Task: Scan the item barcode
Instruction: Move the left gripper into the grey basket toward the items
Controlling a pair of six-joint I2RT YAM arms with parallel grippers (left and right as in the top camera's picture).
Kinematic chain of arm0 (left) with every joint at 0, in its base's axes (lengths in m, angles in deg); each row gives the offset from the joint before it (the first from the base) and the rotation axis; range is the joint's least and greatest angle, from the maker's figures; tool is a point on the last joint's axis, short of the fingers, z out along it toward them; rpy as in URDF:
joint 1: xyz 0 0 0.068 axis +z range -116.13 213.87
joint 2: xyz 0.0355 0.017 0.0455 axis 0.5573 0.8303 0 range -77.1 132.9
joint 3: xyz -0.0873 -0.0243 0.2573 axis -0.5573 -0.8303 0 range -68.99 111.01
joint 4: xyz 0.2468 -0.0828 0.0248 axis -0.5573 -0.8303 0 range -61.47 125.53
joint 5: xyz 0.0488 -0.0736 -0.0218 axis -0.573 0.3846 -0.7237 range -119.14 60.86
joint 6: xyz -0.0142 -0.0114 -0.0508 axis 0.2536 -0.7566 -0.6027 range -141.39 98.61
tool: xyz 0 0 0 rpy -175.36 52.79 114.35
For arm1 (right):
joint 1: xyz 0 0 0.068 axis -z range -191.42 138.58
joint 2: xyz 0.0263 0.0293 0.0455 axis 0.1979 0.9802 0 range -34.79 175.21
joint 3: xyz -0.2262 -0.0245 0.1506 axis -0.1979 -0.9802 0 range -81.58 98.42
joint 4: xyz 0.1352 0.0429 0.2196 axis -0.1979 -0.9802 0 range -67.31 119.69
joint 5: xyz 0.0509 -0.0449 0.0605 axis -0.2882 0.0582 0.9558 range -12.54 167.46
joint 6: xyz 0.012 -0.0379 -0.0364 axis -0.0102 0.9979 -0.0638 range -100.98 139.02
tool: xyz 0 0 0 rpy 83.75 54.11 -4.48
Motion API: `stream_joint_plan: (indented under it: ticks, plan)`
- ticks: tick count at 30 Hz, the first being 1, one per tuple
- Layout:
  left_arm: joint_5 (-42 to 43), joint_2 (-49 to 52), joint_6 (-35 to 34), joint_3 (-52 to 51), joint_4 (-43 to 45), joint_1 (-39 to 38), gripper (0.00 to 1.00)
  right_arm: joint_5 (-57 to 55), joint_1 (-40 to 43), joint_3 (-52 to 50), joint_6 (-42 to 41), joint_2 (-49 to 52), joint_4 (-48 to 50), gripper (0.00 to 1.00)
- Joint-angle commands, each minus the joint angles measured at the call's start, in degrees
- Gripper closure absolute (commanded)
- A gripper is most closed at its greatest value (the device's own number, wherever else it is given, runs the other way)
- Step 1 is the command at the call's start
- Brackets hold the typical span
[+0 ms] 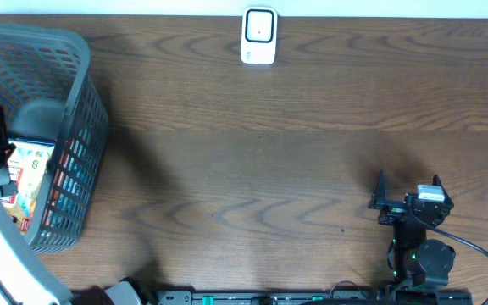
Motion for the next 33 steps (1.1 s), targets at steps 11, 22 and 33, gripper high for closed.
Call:
stream_joint_plan:
  ticks: [11, 22, 33]
  plan:
    - [1.62, 17.22, -22.60, -3.19, -7.41, 0.52, 0.02, 0.09, -0.46, -0.09, 0.70, -0.15, -0.22, 0.01]
    - [2.47, 21.49, -22.60, -13.16, 1.29, 0.50, 0.02, 0.09, -0.46, -0.09, 0.70, -0.15, -0.22, 0.01]
    - [7.34, 21.49, -22.58, -26.77, 16.72, 0.09, 0.02, 0.09, -0.46, -0.09, 0.70, -0.15, -0.22, 0.01]
